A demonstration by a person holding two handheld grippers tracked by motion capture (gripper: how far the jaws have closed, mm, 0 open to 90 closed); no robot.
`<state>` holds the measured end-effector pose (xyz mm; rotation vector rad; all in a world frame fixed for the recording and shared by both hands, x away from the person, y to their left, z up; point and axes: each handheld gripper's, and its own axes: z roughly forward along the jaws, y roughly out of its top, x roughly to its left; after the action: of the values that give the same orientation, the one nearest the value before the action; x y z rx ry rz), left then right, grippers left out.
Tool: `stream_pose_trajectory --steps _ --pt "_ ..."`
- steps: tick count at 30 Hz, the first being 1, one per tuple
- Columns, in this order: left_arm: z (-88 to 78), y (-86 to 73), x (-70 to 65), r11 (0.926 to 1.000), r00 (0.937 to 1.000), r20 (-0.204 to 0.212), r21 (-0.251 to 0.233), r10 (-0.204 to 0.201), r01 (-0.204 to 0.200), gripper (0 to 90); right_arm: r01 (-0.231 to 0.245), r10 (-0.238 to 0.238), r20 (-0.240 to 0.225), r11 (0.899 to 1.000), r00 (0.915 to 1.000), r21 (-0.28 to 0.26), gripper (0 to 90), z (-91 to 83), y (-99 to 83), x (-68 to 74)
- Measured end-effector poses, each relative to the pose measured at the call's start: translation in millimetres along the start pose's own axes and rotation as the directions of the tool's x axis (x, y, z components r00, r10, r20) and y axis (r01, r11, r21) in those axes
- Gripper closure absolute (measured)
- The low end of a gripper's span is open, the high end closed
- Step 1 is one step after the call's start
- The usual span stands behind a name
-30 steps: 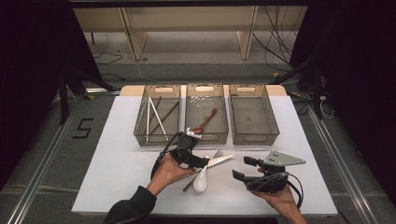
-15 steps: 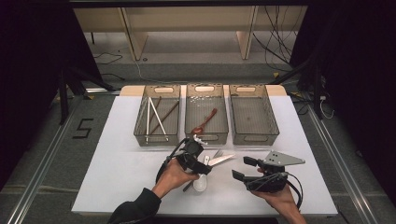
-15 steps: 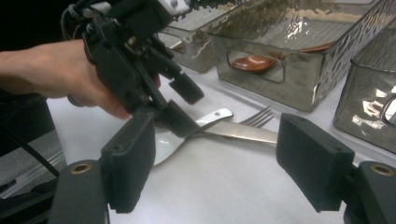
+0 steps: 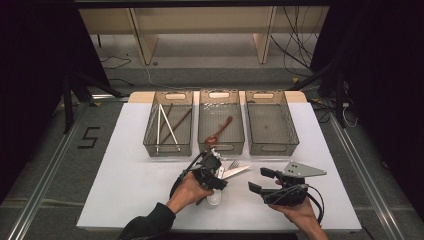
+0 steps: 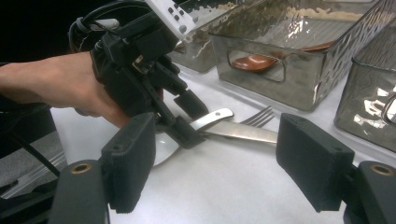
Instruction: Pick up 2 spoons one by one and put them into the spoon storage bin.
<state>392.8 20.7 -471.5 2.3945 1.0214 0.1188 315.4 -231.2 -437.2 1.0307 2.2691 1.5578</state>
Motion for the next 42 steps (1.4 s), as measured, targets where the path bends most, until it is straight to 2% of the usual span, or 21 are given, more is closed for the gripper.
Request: stream_pose_trajectory --steps 6,11,14,17,21,26,30,31,33,37,42 --pt "0.7 -0.7 -3.8 0.9994 0.9987 -0.039 -0.001 0.033 -0.033 47.9 -0.003 0.003 0.001 1.0 1.0 0.0 29.4 0.3 0.1 0.0" --pt "1.0 -1.0 -6.8 0.9984 0.9972 -0.048 -0.005 0.056 -0.057 54.6 -0.003 0.003 0.0 1.0 1.0 -0.001 29.5 0.3 0.2 0.1" --pt "0.4 -1.0 -6.2 0.9979 0.997 -0.043 -0.005 0.064 -0.065 59.0 -0.004 0.004 0.0 1.0 1.0 -0.001 29.5 0.0 0.2 -0.3" --pt "-0.6 -1.4 -4.3 0.9977 0.9972 -0.033 -0.007 0.066 -0.067 67.3 0.002 -0.002 0.002 1.0 1.0 -0.005 29.5 -0.7 0.2 -0.7" --pt "-2.7 -1.4 0.2 0.9987 0.9988 -0.004 -0.017 0.049 -0.049 71.6 0.003 -0.003 0.004 1.0 1.0 -0.003 29.6 -1.0 0.3 -0.9" --pt "-6.5 -0.7 3.4 0.9987 0.9987 0.022 -0.026 0.045 -0.045 73.6 0.005 -0.005 0.006 1.0 1.0 -0.002 29.6 -1.1 0.3 -1.1" --pt "-15.7 1.2 8.6 0.9979 0.9988 0.038 -0.059 0.03 -0.028 83.2 0.006 -0.006 0.007 1.0 1.0 0.0 29.7 -1.6 0.3 -0.9" --pt "-17.4 1.6 9.3 0.9977 0.9989 0.03 -0.059 0.035 -0.033 83.0 0.008 -0.008 0.007 1.0 0.9999 -0.001 29.6 -1.5 0.2 -1.1" --pt "-18.9 1.7 11.9 0.9983 0.9985 0.048 -0.051 0.029 -0.026 83.7 0.008 -0.008 0.007 1.0 0.9999 0.001 29.6 -1.2 0.1 -1.0" --pt "-17.6 0.4 14.2 0.9984 0.9983 0.047 -0.046 0.036 -0.033 84.5 0.01 -0.01 0.007 1.0 0.9999 0.006 29.7 -0.6 0.1 -0.5" --pt "-20.4 0.9 15.7 0.9978 0.9976 0.06 -0.058 0.034 -0.031 84.8 0.01 -0.01 0.007 1.0 0.9999 0.004 29.6 -0.9 0.1 -1.1"
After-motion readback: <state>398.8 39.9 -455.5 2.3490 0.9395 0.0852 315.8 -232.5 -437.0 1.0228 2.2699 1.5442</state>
